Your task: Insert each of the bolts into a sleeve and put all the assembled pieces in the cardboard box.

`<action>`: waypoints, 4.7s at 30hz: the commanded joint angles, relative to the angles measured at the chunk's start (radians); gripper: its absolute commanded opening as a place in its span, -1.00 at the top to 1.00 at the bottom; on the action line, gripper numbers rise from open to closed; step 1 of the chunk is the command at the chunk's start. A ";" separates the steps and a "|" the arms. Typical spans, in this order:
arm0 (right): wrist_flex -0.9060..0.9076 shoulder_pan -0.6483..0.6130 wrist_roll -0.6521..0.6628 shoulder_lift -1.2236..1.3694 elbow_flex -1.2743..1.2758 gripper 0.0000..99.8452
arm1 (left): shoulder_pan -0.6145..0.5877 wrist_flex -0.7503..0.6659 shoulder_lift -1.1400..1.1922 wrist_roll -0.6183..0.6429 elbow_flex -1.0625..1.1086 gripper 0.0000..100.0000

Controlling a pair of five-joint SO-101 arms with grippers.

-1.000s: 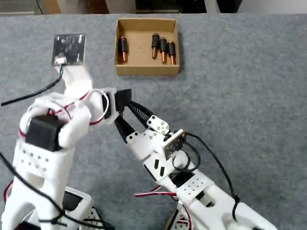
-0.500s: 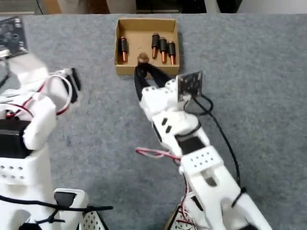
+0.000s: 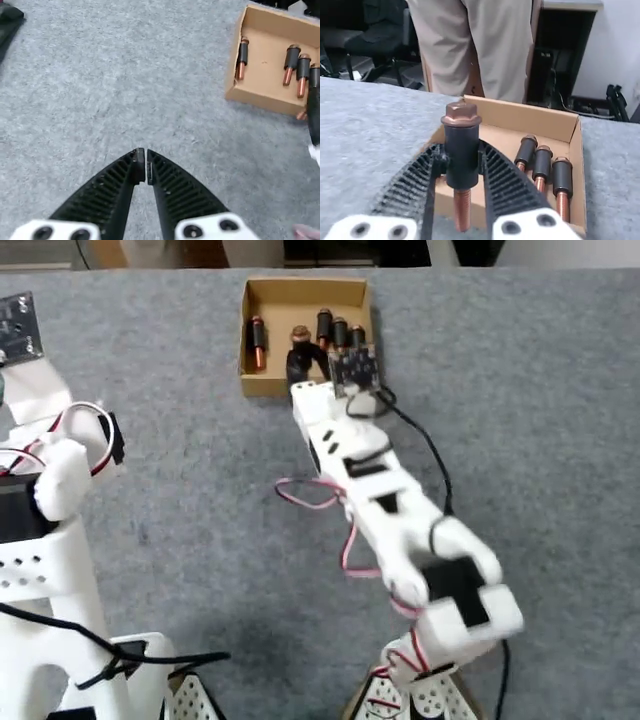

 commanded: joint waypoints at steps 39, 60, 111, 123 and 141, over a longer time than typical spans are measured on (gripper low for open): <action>0.862 0.090 0.005 1.073 -1.880 0.82 | -0.009 -0.021 -0.191 -0.018 0.152 0.96; 2.211 0.076 -0.080 0.974 -2.408 0.82 | -0.008 0.080 -0.191 -0.018 0.167 0.96; 1.324 0.101 0.089 -1.383 0.717 1.00 | 0.026 -0.181 -1.130 -0.187 1.465 0.96; 1.435 0.104 0.089 -1.925 0.960 1.00 | 0.020 -0.206 -1.130 -0.187 1.597 0.96; 1.893 0.101 0.095 -2.066 0.951 1.00 | 0.025 -0.206 -1.130 -0.189 1.597 0.96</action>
